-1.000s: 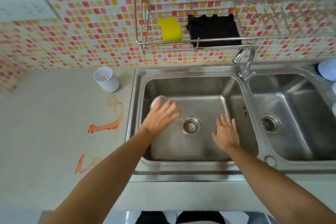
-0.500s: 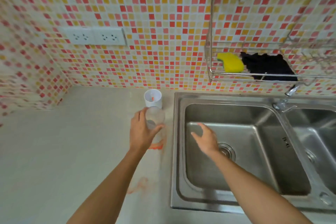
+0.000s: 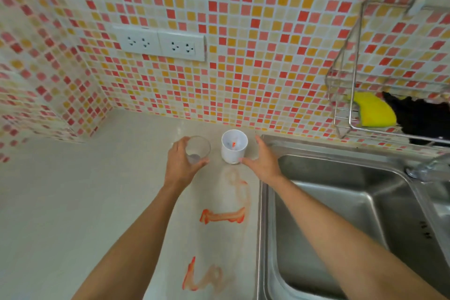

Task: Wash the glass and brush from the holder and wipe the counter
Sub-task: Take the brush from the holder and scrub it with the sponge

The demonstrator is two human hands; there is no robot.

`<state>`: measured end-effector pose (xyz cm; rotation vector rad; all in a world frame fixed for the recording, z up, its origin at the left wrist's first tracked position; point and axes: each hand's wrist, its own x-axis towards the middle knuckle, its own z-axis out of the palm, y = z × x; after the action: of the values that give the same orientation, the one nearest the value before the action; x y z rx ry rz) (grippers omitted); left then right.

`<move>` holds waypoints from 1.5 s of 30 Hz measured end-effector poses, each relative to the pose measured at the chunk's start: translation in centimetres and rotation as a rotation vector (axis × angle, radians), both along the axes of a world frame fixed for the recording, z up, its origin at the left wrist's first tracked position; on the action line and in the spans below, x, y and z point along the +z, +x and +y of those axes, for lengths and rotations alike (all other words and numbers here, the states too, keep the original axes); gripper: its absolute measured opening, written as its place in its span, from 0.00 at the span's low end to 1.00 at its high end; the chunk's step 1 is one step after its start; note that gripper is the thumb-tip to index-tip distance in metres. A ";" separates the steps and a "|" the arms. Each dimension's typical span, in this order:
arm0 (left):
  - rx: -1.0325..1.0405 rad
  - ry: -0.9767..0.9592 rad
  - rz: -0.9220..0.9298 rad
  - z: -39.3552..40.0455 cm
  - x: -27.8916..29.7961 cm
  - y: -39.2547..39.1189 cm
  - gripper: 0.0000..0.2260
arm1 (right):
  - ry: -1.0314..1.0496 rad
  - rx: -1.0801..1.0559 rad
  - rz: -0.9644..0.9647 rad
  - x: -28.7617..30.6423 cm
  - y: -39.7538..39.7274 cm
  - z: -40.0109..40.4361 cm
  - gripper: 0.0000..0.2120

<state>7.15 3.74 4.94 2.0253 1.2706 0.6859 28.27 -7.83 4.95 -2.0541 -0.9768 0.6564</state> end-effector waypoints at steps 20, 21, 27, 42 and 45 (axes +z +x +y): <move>0.039 0.153 0.112 1.9 -1.7 -0.3 0.36 | 0.151 -0.020 0.163 -3.1 -1.1 2.7 0.38; 0.007 0.235 0.089 2.2 -0.9 0.4 0.30 | 0.145 -0.019 0.157 -3.2 -1.1 2.7 0.38; -0.466 0.333 0.203 3.8 3.5 8.5 0.11 | 0.155 -0.017 0.160 -3.5 -1.2 2.9 0.35; -0.739 0.377 0.503 5.0 3.9 12.0 0.08 | 0.115 -0.062 0.087 -4.1 -1.4 3.4 0.37; -0.704 0.428 0.481 4.7 3.6 11.9 0.09 | 0.122 -0.077 0.048 -4.2 -1.5 3.5 0.36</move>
<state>19.03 8.43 8.55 2.8784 0.5588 0.1302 26.78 -4.28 0.80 -1.9497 -0.8837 0.5882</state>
